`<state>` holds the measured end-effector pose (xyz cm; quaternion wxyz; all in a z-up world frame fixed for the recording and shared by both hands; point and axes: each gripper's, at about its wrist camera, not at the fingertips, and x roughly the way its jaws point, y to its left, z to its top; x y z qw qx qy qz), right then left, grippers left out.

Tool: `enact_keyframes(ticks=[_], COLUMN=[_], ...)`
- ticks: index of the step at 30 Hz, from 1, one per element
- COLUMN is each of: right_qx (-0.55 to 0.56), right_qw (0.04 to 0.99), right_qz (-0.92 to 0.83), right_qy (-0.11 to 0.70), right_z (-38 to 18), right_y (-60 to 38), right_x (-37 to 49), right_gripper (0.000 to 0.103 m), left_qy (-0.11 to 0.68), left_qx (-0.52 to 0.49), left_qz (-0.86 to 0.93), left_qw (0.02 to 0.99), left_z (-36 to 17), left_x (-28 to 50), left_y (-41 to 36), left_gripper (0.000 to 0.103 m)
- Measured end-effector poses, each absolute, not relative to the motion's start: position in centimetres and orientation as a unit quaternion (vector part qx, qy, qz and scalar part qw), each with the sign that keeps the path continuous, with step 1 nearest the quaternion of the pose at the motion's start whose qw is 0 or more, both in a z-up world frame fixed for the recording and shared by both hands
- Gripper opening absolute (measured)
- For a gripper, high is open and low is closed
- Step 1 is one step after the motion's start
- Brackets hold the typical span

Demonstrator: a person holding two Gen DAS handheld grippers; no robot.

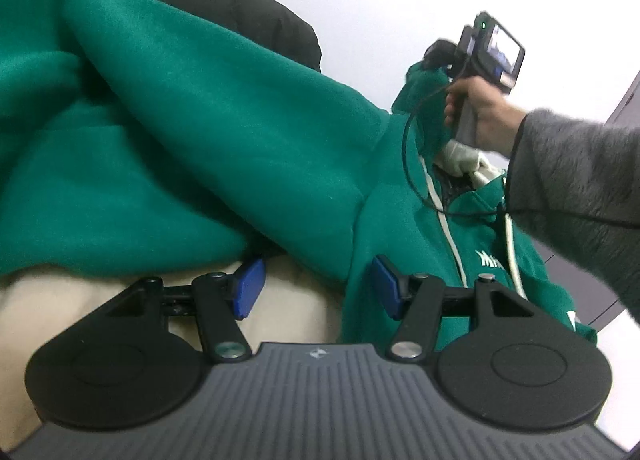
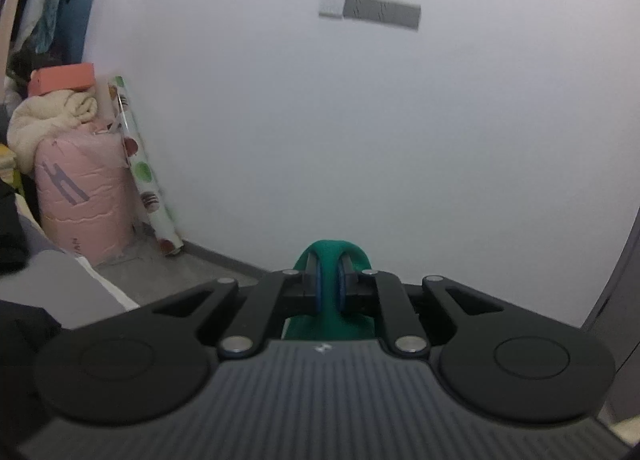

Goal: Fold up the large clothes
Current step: 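Lift the hood with the right gripper while the left gripper stays open above the body, then lay the hood on the hoodie body and open the right gripper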

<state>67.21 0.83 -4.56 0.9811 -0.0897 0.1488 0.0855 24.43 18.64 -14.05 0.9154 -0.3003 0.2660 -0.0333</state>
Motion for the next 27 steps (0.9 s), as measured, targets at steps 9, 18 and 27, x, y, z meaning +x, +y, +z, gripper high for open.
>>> enact_keyframes(ticks=[9, 18, 27], right_qx=[-0.104, -0.078, -0.086], right_qw=[0.970, 0.960, 0.932], right_qz=[0.130, 0.067, 0.138], right_qy=[0.178, 0.262, 0.325], right_z=[-5.2, -6.4, -9.3], right_y=[-5.1, -19.9, -26.4], right_x=[61.7, 50.8, 40.8], right_gripper=[0.076, 0.076, 0.076], left_qy=[0.273, 0.283, 0.269], left_qx=[-0.304, -0.297, -0.270], left_qz=[-0.036, -0.026, -0.011], left_qw=[0.912, 0.912, 0.925], left_z=[-13.7, -11.2, -9.9], left_x=[24.0, 21.9, 20.5], left_y=[19.1, 18.5, 17.0], left_gripper=[0.064, 0.064, 0.064])
